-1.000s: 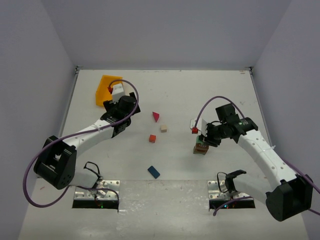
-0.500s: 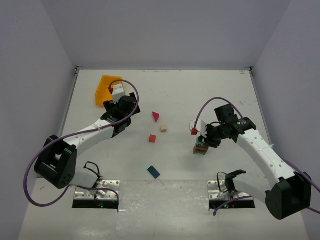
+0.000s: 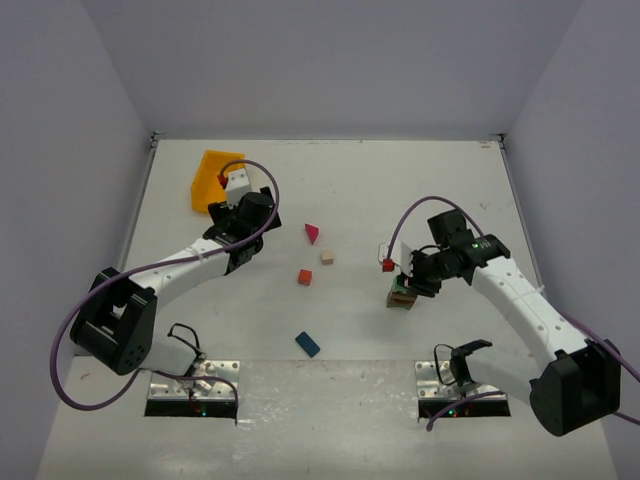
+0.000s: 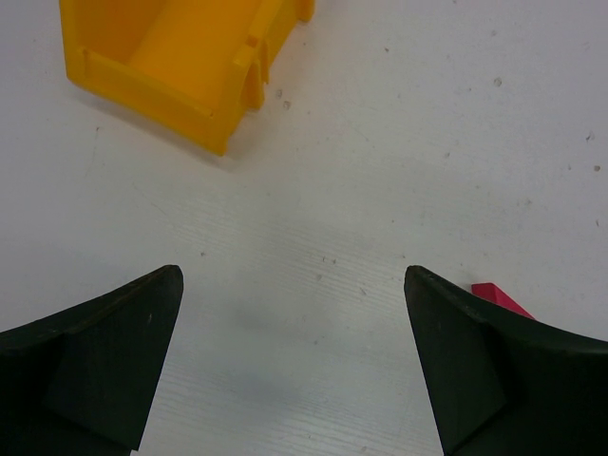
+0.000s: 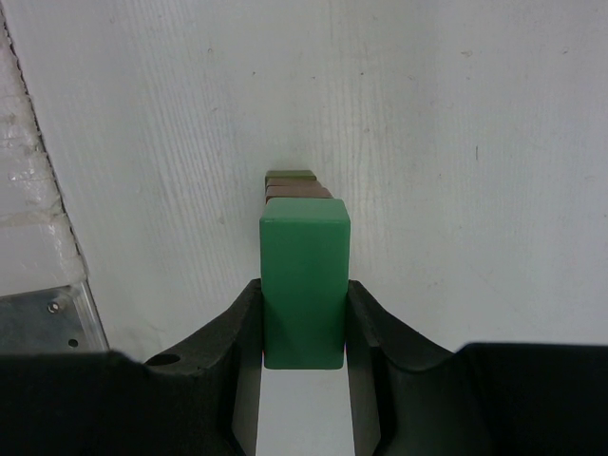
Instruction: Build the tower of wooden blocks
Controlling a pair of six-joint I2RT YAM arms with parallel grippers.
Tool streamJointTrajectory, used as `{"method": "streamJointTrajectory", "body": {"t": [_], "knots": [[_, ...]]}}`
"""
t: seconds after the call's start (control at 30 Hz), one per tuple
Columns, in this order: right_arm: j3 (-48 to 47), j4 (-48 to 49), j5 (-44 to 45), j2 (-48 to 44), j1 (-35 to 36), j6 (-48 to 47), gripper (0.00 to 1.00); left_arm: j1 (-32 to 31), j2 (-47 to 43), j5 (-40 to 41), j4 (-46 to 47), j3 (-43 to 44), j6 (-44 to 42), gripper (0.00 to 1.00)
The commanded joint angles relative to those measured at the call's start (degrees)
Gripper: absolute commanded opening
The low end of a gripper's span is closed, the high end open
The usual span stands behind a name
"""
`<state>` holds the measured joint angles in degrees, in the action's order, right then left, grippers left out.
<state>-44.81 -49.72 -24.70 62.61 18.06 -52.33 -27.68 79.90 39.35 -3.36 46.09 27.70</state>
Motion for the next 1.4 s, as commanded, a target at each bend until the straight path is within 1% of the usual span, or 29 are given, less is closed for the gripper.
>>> {"method": "streamJointTrajectory", "body": {"t": [0.0,0.67,1.07,1.27,1.37], "knots": [[0.07,1.05,-1.89,0.23,-0.31,-0.85,0.21,0.5,0.15,0.02,0.72,2.25,0.16,1.0],[0.78,1.42,-1.31,0.45,-0.31,-1.2,0.23,0.44,0.61,-0.51,0.5,2.61,-0.11,1.0],[1.22,2.19,-1.03,0.32,-0.31,-1.11,0.26,0.45,0.7,-0.8,0.19,2.71,-0.19,1.0],[1.11,2.35,-0.87,0.15,-0.31,-0.95,0.29,0.44,0.79,-1.12,0.26,2.78,-0.18,1.0],[1.04,2.61,-0.78,0.15,-0.31,-0.93,0.33,0.44,0.78,-1.12,0.19,2.87,-0.28,1.0]]}}
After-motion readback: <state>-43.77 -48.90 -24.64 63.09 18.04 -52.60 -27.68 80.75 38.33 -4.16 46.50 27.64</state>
